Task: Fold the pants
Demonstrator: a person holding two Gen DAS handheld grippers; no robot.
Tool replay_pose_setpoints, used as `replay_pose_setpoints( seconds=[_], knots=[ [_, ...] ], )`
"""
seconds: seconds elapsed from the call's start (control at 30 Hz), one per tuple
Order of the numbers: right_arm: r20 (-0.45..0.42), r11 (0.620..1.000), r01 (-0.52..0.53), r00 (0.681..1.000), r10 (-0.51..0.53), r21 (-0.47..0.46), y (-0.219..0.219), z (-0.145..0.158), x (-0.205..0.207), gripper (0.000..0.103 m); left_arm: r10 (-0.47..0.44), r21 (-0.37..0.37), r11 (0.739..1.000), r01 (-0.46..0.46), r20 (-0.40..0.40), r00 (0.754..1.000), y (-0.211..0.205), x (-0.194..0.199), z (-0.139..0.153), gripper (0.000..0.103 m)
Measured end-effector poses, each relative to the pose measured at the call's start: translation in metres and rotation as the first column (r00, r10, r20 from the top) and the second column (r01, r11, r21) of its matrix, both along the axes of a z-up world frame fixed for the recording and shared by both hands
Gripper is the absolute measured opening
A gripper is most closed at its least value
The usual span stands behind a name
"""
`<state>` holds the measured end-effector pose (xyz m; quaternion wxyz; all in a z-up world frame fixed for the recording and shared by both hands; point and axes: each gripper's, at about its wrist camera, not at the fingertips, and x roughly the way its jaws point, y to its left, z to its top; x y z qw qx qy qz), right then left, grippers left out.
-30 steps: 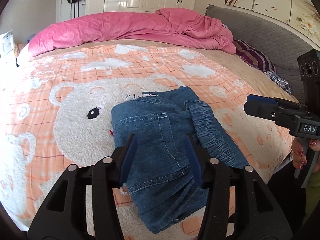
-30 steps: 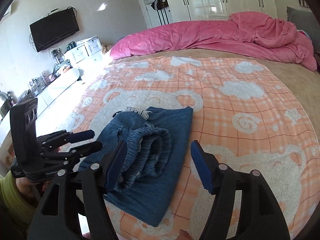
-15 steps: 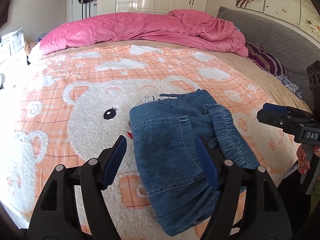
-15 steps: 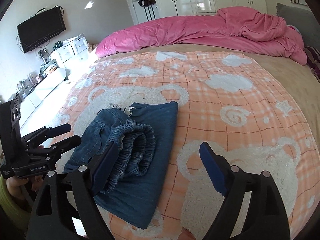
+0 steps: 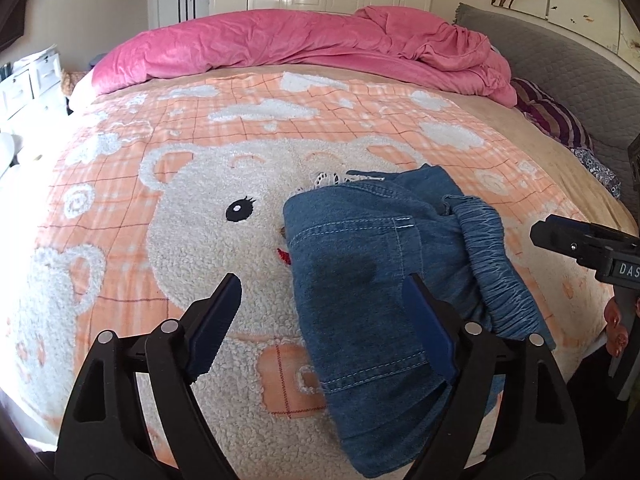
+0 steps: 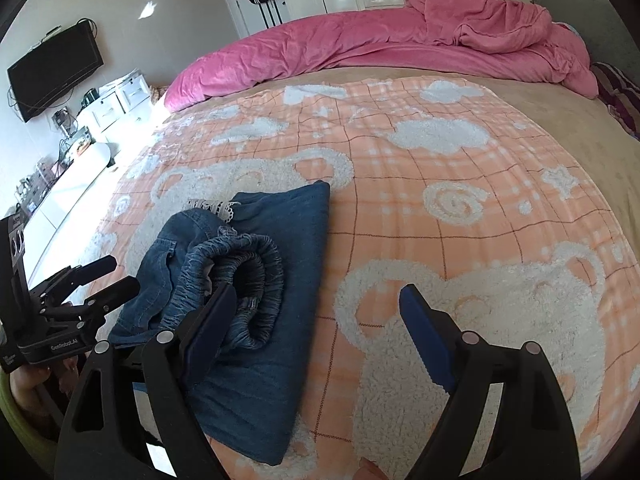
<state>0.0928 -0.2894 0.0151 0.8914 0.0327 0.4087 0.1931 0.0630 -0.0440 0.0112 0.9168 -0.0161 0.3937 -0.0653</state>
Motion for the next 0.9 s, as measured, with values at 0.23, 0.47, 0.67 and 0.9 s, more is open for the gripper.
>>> replay_pose_setpoints(
  seconds=[0.23,0.47,0.67,0.9],
  knots=[
    [-0.016,1.000,-0.006,1.000,0.005,-0.015,0.004,-0.005,0.001,0.083,0.006,-0.013,1.000,-0.006,-0.031,0.999,0.003,0.002,-0.006,0.077],
    [-0.022,0.999,-0.025,0.999,0.024,-0.037,0.001,-0.008,-0.002,0.083,-0.005,-0.030,1.000,0.003,-0.070,0.998,0.015,-0.005,-0.008,0.086],
    [-0.049,1.000,-0.022,0.999,0.021,-0.015,-0.004,-0.012,-0.001,0.083,0.001,-0.143,0.990,-0.020,-0.132,0.991,0.029,-0.002,-0.015,0.087],
    [-0.119,0.998,-0.055,0.991,0.057,0.025,0.004,-0.025,0.003,0.083,-0.081,-0.270,0.963,0.027,-0.190,0.979,0.016,0.002,-0.029,0.076]
  ],
)
